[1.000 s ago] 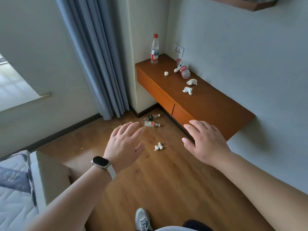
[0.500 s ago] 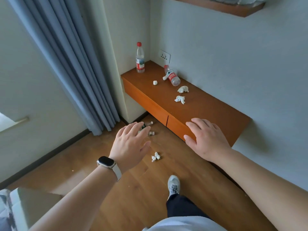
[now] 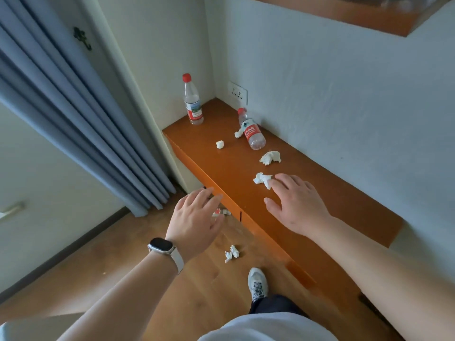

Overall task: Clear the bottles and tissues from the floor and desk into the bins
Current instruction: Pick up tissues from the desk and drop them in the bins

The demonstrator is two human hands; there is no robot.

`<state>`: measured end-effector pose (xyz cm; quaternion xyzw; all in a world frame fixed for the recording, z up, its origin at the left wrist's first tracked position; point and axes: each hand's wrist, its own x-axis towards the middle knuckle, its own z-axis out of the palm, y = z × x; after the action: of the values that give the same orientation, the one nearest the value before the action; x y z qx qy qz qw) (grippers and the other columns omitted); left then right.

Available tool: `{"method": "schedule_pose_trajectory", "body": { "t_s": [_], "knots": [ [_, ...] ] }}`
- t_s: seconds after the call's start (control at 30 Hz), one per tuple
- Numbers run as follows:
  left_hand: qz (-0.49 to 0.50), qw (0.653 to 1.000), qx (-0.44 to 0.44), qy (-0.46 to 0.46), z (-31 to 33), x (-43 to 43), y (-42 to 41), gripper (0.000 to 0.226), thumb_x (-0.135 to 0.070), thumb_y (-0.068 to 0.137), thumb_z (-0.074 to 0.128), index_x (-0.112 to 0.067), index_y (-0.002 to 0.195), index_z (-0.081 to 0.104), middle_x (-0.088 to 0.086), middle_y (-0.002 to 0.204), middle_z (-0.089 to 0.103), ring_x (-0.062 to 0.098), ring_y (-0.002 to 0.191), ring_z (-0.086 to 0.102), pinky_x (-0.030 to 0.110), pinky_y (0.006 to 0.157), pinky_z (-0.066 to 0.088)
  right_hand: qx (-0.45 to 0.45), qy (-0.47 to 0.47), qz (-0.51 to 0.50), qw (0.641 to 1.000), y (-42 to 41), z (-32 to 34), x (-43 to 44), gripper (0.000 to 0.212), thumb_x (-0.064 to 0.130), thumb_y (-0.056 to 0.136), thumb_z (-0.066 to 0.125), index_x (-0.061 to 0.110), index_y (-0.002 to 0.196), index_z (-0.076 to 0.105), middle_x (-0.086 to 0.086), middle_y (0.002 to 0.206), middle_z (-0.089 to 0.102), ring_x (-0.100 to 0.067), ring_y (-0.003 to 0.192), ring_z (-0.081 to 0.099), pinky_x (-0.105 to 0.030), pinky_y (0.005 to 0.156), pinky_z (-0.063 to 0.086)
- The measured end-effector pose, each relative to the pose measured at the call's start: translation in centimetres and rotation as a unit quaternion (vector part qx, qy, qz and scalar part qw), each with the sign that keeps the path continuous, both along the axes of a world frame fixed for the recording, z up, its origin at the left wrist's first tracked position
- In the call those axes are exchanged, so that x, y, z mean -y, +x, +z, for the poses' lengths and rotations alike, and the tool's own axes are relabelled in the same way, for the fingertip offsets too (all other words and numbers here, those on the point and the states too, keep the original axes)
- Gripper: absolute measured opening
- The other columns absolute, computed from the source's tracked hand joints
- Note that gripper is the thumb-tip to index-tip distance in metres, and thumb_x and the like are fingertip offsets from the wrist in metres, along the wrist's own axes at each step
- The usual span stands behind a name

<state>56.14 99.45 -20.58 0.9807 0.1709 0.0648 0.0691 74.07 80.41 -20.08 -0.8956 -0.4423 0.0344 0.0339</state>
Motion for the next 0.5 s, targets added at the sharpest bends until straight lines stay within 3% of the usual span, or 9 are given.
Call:
{"method": "schedule_pose_trajectory", "body": {
  "t_s": [0.2,0.5],
  "knots": [
    [0.023,0.998,-0.031,-0.043,-2.2,0.1,8.7,0.045,-0.039,0.095,0.049,-0.025,0.137,0.050,0.002,0.143,0.049,0.025,0.134,0.043,0.045,0.109,0.036,-0.002,-0.029,0.024,0.999,9.4,-2.3,-1.5,0.050,0.053,0.096,0.033,0.024,0.135,0.044,0.002,0.140,0.044,-0.021,0.126,0.043,-0.039,0.101,0.038],
    [0.047,0.989,-0.090,-0.110,-6.4,-0.1,16.6,0.051,-0.043,0.097,0.044,-0.030,0.146,0.038,-0.001,0.153,0.036,0.022,0.144,0.026,0.045,0.115,0.029,-0.046,-0.043,0.030,0.998,16.3,-6.7,-4.4,0.051,0.053,0.095,0.035,0.024,0.137,0.041,0.001,0.144,0.041,-0.022,0.127,0.043,-0.041,0.099,0.041]
  ]
}}
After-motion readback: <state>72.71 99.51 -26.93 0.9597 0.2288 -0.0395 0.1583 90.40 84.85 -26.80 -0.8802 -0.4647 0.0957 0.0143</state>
